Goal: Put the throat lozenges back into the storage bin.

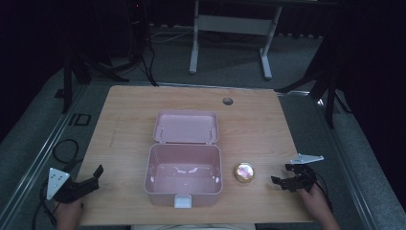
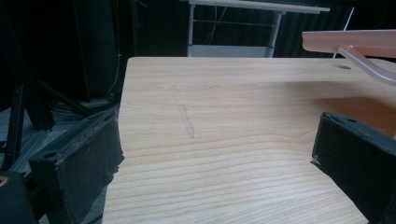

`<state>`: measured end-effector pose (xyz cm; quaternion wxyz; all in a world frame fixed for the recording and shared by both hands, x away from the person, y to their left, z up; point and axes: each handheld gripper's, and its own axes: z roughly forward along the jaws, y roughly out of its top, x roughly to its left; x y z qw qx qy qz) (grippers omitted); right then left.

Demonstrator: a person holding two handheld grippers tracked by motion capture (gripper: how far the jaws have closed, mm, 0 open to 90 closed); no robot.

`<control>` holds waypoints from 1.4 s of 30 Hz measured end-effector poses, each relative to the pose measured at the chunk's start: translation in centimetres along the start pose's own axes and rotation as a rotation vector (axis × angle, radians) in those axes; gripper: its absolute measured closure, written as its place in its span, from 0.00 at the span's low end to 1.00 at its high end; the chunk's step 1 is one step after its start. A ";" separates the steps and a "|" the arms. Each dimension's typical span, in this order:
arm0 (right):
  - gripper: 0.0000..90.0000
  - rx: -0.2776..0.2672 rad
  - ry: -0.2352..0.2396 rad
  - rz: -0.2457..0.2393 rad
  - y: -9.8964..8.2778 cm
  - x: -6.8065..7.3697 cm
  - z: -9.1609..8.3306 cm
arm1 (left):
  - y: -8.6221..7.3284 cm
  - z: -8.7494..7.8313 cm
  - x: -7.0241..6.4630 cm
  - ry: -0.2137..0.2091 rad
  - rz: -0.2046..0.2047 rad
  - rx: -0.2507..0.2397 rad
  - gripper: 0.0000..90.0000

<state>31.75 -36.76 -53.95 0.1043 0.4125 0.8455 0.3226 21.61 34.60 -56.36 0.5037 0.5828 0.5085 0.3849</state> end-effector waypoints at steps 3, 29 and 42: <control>0.12 0.074 0.007 -0.052 0.3 0.4 -0.2 | 0.0 0.0 0.0 0.001 0.000 0.003 0.02; 0.12 0.666 0.058 -0.386 3.8 5.1 -0.8 | 0.0 0.0 0.0 -0.003 -0.001 -0.001 0.02; 0.12 0.724 0.076 -0.394 5.3 5.7 -0.5 | 0.0 0.0 0.0 -0.003 -0.004 0.000 0.02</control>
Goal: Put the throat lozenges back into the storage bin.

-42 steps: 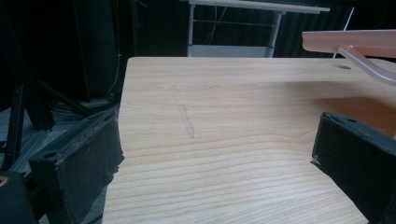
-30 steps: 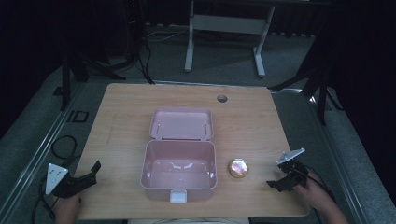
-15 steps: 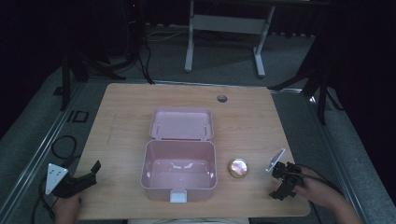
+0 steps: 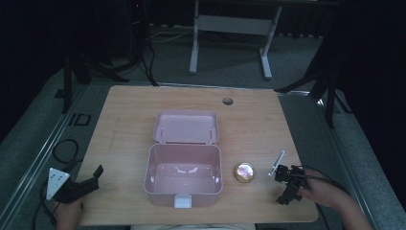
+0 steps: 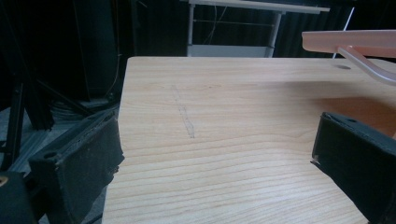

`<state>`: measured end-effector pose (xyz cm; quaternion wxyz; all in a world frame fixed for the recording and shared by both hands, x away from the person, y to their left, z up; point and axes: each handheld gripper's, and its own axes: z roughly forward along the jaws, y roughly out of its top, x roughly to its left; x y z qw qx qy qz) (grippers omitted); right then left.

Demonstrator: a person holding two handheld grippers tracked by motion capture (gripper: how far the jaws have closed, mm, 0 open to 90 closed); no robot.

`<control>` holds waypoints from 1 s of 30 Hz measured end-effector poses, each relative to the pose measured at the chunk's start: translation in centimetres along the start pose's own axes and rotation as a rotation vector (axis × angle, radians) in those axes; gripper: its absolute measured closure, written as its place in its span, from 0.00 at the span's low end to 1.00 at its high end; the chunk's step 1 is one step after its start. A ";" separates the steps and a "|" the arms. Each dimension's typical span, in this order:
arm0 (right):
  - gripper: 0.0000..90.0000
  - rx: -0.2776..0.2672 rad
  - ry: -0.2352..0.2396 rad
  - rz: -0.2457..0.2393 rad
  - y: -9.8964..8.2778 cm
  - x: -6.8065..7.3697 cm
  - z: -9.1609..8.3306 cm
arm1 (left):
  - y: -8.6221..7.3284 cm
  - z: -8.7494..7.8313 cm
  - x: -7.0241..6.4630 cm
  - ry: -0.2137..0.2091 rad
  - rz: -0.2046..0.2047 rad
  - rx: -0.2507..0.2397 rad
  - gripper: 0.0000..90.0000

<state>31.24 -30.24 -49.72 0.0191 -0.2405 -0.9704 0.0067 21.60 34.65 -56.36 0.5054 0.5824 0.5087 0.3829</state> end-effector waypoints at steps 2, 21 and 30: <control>0.12 0.000 -0.007 -0.006 0.4 0.2 -0.1 | 0.0 0.0 0.0 -0.003 -0.001 0.000 0.02; 0.12 -0.021 -0.019 -0.128 6.0 0.9 -0.9 | 0.0 0.0 0.1 -0.012 -0.006 0.000 0.02; 0.12 -0.045 -0.013 -0.173 9.5 0.4 -0.7 | 0.0 0.0 0.1 -0.014 -0.006 -0.001 0.02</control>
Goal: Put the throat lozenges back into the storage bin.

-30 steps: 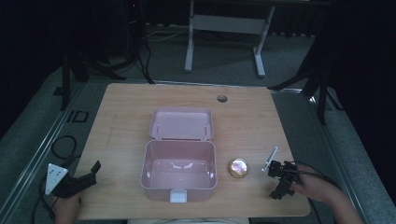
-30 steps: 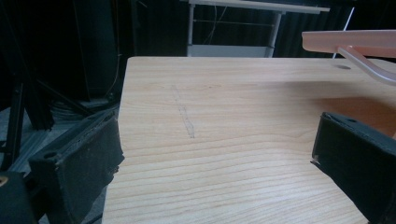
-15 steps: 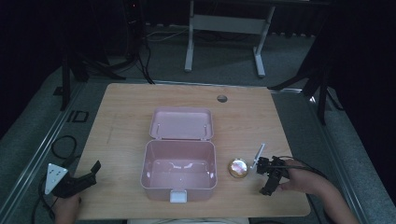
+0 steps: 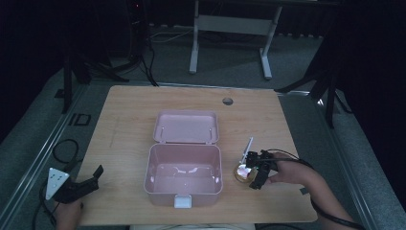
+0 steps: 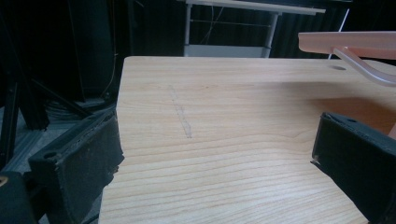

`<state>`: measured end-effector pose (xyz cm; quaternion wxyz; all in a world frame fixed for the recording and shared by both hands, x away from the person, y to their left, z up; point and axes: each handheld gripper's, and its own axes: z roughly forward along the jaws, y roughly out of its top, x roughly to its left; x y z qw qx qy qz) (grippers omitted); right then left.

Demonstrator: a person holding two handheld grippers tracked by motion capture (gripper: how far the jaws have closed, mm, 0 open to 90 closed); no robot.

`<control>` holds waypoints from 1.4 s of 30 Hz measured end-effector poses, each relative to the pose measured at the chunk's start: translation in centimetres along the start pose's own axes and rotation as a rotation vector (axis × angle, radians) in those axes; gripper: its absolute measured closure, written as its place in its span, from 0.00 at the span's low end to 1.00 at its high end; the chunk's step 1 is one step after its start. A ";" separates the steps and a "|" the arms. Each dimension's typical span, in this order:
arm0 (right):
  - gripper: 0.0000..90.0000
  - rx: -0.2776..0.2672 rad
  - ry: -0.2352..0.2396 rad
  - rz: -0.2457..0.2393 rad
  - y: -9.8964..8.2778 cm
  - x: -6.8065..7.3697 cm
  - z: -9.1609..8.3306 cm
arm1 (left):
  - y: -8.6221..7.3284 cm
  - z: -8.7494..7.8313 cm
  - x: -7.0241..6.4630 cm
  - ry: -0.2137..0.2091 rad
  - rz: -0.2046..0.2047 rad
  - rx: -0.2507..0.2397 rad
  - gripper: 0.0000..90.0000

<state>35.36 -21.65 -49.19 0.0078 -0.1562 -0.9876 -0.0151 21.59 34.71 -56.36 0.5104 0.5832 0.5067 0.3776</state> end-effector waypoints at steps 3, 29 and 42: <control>0.12 0.001 0.002 -0.002 0.2 -0.1 0.1 | 0.0 0.0 0.0 -0.001 0.000 0.000 0.02; 0.21 0.095 -0.009 -0.067 3.7 -0.9 2.3 | 0.0 0.0 0.1 -0.004 0.000 -0.001 0.02; 0.22 0.119 0.065 -0.083 3.9 -0.1 -0.7 | 0.0 -0.1 0.0 -0.003 -0.001 -0.001 0.02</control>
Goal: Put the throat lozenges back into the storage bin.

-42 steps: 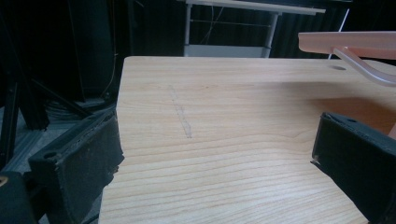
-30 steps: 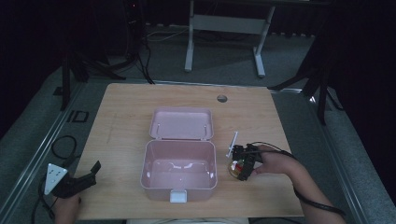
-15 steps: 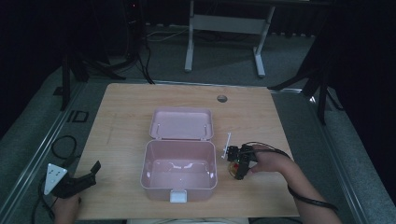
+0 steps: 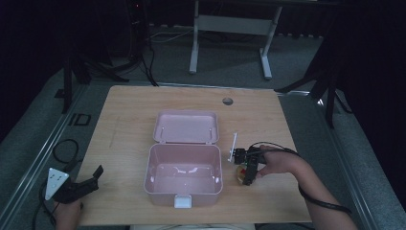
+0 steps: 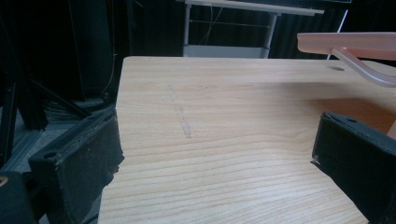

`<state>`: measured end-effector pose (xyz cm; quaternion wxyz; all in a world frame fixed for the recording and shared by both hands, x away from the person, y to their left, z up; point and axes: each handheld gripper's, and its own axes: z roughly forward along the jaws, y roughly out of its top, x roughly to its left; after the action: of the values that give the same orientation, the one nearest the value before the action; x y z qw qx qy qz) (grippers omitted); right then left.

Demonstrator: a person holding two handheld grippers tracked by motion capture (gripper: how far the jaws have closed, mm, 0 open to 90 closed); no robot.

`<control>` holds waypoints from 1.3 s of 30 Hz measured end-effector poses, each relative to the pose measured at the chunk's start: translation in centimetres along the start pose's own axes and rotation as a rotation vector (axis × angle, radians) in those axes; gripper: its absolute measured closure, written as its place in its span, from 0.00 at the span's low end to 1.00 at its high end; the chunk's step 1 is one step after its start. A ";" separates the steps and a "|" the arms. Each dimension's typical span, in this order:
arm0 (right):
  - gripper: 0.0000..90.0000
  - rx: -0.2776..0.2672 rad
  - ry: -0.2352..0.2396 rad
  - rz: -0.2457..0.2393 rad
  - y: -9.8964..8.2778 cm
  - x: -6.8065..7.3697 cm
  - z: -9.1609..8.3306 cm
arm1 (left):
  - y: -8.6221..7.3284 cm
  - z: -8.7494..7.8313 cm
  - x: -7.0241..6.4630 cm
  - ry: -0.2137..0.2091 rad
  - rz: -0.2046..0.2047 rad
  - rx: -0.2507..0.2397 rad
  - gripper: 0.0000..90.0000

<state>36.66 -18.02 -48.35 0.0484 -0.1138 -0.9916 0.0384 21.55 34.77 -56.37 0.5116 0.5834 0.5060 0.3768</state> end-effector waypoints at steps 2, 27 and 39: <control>0.22 0.004 0.000 -0.002 0.0 0.1 -0.4 | 0.0 0.0 0.0 0.000 0.000 -0.001 0.02; 0.22 -0.070 -0.102 -0.027 -1.3 3.4 -12.2 | 0.0 0.0 0.0 0.002 -0.004 -0.001 0.02; 0.22 -0.088 -0.073 -0.087 1.2 4.7 -12.7 | 0.0 0.0 0.0 0.002 -0.006 0.001 0.02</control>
<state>33.74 -14.91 -35.42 0.0090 -0.0713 -0.9974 -0.0031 21.56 34.79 -56.37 0.5120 0.5818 0.5084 0.3754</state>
